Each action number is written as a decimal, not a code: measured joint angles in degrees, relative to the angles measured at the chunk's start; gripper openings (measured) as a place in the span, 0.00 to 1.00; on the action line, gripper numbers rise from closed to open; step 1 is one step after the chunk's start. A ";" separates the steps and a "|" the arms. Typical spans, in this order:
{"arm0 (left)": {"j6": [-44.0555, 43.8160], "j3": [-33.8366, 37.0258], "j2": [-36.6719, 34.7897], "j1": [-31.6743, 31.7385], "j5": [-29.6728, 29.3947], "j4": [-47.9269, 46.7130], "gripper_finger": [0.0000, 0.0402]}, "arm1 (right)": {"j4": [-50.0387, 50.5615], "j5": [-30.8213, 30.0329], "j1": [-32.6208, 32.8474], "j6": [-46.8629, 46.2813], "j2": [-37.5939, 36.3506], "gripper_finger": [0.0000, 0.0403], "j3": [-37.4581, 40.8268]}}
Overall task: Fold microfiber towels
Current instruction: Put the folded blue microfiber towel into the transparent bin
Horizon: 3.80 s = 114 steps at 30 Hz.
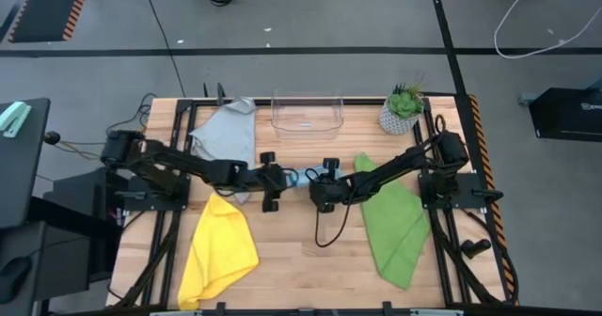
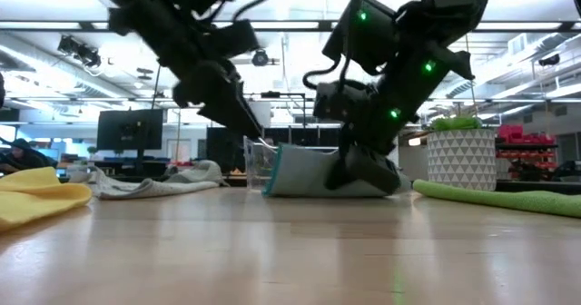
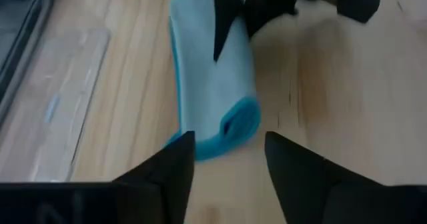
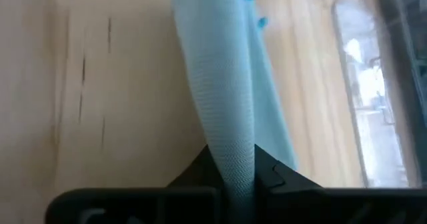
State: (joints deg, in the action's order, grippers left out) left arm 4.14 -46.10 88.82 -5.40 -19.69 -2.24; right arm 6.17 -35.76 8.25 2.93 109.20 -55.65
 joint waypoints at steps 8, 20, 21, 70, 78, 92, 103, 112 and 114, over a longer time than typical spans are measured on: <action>-5.30 17.12 -14.19 1.97 4.13 13.20 0.47 | 1.27 3.66 -0.98 -1.85 -5.87 0.07 -0.12; -12.41 37.36 -23.82 3.74 5.06 36.70 0.35 | 12.61 9.52 -8.38 -1.97 -13.45 0.07 -8.48; -12.46 37.77 -23.81 3.73 5.07 38.16 0.35 | 14.21 9.30 -9.47 -1.29 -12.98 0.07 -10.69; -9.20 36.63 -23.98 13.96 3.99 33.78 0.17 | 25.16 5.74 -33.68 32.97 14.17 0.07 -43.35; -8.81 36.63 -23.98 13.96 3.97 33.59 0.17 | 28.29 8.55 -32.49 31.13 14.19 0.21 -43.35; -7.95 36.63 -23.96 13.89 3.95 32.43 0.17 | 36.89 17.93 -33.31 22.69 10.34 0.67 -50.43; -7.17 36.63 -23.96 13.87 5.10 32.37 0.14 | 46.62 32.36 -35.34 12.63 4.35 0.50 -51.92; -2.49 29.64 -23.95 18.85 10.01 25.98 0.03 | 47.95 45.24 -38.58 13.64 6.33 0.36 -47.65; -0.27 25.15 -23.94 21.43 11.00 19.90 0.02 | 47.00 45.09 -38.69 14.43 6.99 0.41 -46.16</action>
State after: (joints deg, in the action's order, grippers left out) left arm 3.87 -20.95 64.88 16.03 -8.69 17.66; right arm 53.17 9.32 -30.44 17.36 116.20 -101.81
